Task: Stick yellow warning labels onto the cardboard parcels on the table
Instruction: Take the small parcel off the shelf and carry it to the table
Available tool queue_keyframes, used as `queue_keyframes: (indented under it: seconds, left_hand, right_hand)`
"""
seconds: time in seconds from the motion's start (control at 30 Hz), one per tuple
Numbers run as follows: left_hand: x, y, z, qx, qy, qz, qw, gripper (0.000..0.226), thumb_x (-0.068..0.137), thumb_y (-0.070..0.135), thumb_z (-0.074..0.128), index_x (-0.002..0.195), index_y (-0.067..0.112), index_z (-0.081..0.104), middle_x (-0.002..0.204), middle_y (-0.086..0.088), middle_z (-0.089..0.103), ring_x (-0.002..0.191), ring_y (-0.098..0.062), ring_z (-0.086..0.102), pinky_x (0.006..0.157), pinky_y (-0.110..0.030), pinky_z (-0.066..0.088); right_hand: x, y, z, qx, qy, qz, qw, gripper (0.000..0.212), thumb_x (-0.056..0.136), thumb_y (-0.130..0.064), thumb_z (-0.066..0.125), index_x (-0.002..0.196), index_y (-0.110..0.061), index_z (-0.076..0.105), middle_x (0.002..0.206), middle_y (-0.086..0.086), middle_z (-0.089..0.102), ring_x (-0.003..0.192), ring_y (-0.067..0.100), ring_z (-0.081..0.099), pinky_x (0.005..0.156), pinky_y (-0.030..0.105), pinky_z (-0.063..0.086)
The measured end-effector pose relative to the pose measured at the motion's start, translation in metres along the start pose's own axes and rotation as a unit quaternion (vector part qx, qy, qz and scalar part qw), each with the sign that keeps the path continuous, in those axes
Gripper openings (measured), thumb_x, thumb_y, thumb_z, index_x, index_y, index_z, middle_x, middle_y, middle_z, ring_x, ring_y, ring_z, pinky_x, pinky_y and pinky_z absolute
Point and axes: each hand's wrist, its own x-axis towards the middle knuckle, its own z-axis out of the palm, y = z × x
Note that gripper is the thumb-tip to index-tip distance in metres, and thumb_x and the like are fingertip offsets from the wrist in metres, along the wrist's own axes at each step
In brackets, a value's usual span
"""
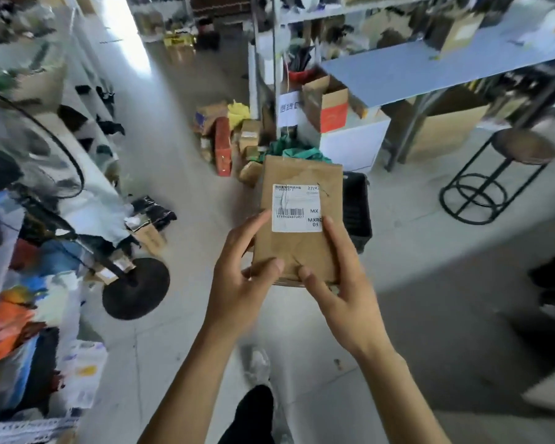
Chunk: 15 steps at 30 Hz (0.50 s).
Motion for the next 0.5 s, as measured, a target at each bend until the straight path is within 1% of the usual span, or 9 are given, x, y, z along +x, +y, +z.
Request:
queue_keyframes:
  seconds: [0.07,0.1,0.13,0.2,0.27,0.3,0.4,0.5]
  left_hand:
    - [0.032,-0.007,0.018,-0.019,-0.016,0.003,1.000,0.064,0.079,0.009,0.061,0.135,0.040,0.053,0.141,0.010,0.057,0.130,-0.012,0.055,0.090,-0.023,0.056]
    - [0.052,-0.012,0.029,-0.029,-0.028,0.007,0.999,0.064,0.079,0.009,0.061,0.134,0.039,0.054,0.140,0.011,0.058,0.130,-0.011,0.055,0.094,-0.028,0.056]
    - [0.072,-0.017,0.039,-0.035,-0.041,0.009,0.999,0.063,0.079,0.009,0.061,0.134,0.038,0.054,0.140,0.011,0.058,0.131,-0.011,0.054,0.099,-0.035,0.055]
    - [0.113,-0.026,0.060,-0.047,-0.072,0.008,0.996,0.063,0.080,0.009,0.062,0.135,0.038,0.054,0.142,0.007,0.057,0.134,-0.014,0.053,0.107,-0.045,0.049]
    - [0.153,-0.032,0.081,-0.065,-0.110,0.008,0.992,0.062,0.080,0.011,0.064,0.136,0.036,0.054,0.145,0.000,0.055,0.137,-0.021,0.050,0.111,-0.051,0.044]
    - [0.172,-0.035,0.092,-0.074,-0.130,0.007,0.989,0.062,0.080,0.013,0.066,0.137,0.036,0.054,0.146,-0.002,0.054,0.138,-0.023,0.049,0.112,-0.053,0.042]
    - [0.226,-0.035,0.130,-0.089,-0.198,0.019,0.976,0.061,0.079,0.020,0.068,0.137,0.034,0.054,0.146,-0.007,0.053,0.138,-0.026,0.048,0.112,-0.055,0.041]
    - [0.267,-0.029,0.175,-0.098,-0.254,0.035,0.962,0.060,0.081,0.015,0.067,0.138,0.030,0.053,0.147,-0.007,0.052,0.139,-0.027,0.047,0.112,-0.050,0.044]
  right_hand:
    - [0.024,0.008,-0.013,-0.025,0.021,0.008,0.999,0.073,0.081,-0.047,0.060,0.144,-0.055,0.024,0.158,-0.020,0.029,0.146,0.008,0.030,0.104,0.044,0.048]
    - [0.041,0.014,-0.022,-0.034,0.032,0.013,0.999,0.074,0.080,-0.049,0.060,0.144,-0.055,0.024,0.158,-0.020,0.028,0.146,0.008,0.031,0.101,0.044,0.050]
    - [0.057,0.020,-0.030,-0.044,0.043,0.013,0.998,0.074,0.081,-0.049,0.061,0.145,-0.053,0.024,0.158,-0.020,0.028,0.145,0.007,0.032,0.101,0.043,0.051]
    - [0.091,0.030,-0.047,-0.065,0.062,0.011,0.996,0.074,0.084,-0.045,0.064,0.147,-0.048,0.025,0.158,-0.020,0.029,0.147,0.007,0.028,0.109,0.034,0.044]
    - [0.119,0.038,-0.064,-0.072,0.088,0.026,0.993,0.075,0.085,-0.038,0.068,0.148,-0.045,0.026,0.158,-0.020,0.029,0.148,0.005,0.026,0.111,0.022,0.039]
    - [0.130,0.042,-0.072,-0.070,0.108,0.035,0.991,0.076,0.085,-0.036,0.069,0.148,-0.045,0.027,0.157,-0.020,0.030,0.147,0.004,0.026,0.112,0.020,0.037]
    - [0.159,0.052,-0.096,-0.059,0.176,0.055,0.981,0.075,0.084,-0.032,0.068,0.148,-0.044,0.029,0.158,-0.019,0.031,0.148,0.003,0.025,0.117,0.036,0.035]
    - [0.184,0.062,-0.127,-0.052,0.237,0.072,0.968,0.074,0.084,-0.033,0.066,0.147,-0.044,0.030,0.157,-0.019,0.032,0.148,0.005,0.024,0.118,0.042,0.033]
